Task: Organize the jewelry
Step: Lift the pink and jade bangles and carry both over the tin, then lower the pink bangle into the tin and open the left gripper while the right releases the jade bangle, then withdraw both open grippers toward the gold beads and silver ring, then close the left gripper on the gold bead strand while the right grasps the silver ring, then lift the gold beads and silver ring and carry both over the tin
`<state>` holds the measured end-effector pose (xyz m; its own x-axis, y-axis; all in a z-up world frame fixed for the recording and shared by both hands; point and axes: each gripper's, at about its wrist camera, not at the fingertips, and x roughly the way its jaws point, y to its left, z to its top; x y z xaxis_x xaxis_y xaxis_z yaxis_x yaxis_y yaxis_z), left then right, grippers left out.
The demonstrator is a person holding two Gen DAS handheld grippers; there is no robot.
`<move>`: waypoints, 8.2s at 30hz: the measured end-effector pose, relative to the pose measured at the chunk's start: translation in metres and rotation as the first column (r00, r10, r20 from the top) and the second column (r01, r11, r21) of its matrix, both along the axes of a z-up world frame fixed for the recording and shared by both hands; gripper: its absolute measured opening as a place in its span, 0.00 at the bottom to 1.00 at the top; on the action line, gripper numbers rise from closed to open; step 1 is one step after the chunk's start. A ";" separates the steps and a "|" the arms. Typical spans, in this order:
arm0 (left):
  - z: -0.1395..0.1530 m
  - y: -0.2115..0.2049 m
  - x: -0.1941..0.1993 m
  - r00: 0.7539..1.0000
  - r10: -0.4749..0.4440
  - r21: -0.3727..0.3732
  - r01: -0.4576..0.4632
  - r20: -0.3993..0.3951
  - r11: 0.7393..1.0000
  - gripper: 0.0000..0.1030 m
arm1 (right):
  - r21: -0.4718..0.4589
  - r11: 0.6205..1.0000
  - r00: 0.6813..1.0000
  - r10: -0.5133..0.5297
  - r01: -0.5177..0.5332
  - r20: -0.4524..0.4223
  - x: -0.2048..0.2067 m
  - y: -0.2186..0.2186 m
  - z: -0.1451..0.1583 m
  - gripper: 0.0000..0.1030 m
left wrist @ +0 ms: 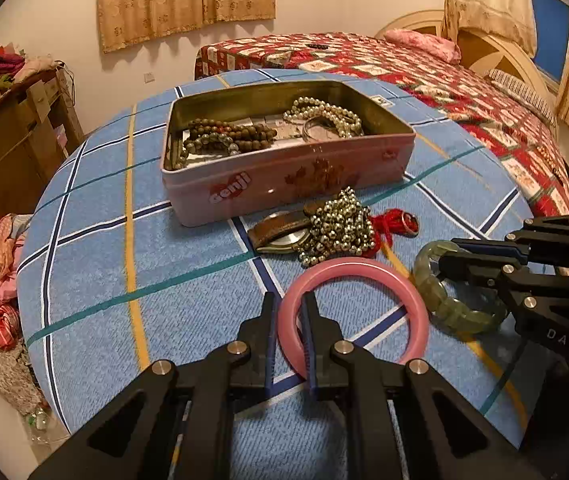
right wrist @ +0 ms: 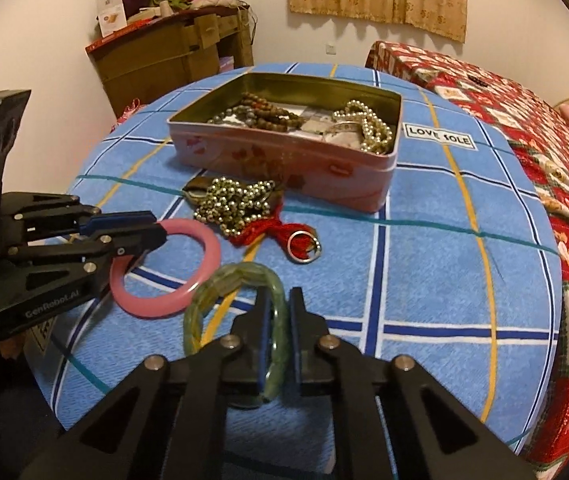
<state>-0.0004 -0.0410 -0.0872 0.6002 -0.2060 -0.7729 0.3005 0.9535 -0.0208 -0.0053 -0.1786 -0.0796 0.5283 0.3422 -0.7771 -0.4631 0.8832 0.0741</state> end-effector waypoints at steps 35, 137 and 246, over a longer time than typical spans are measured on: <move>0.067 0.021 0.014 0.982 0.077 -0.048 -0.070 0.175 0.996 0.09 | 0.065 0.997 0.992 -0.047 0.040 0.121 0.026 -0.009 0.044 0.09; 0.079 0.020 0.141 0.974 0.117 0.032 -0.126 0.195 0.992 0.92 | 0.054 0.990 0.982 -0.136 0.130 0.130 0.149 -0.004 0.048 0.58; 0.095 0.016 0.030 0.967 0.070 -0.086 -0.050 0.246 0.995 0.09 | 0.066 0.997 0.988 -0.054 0.045 0.143 0.049 -0.013 0.052 0.23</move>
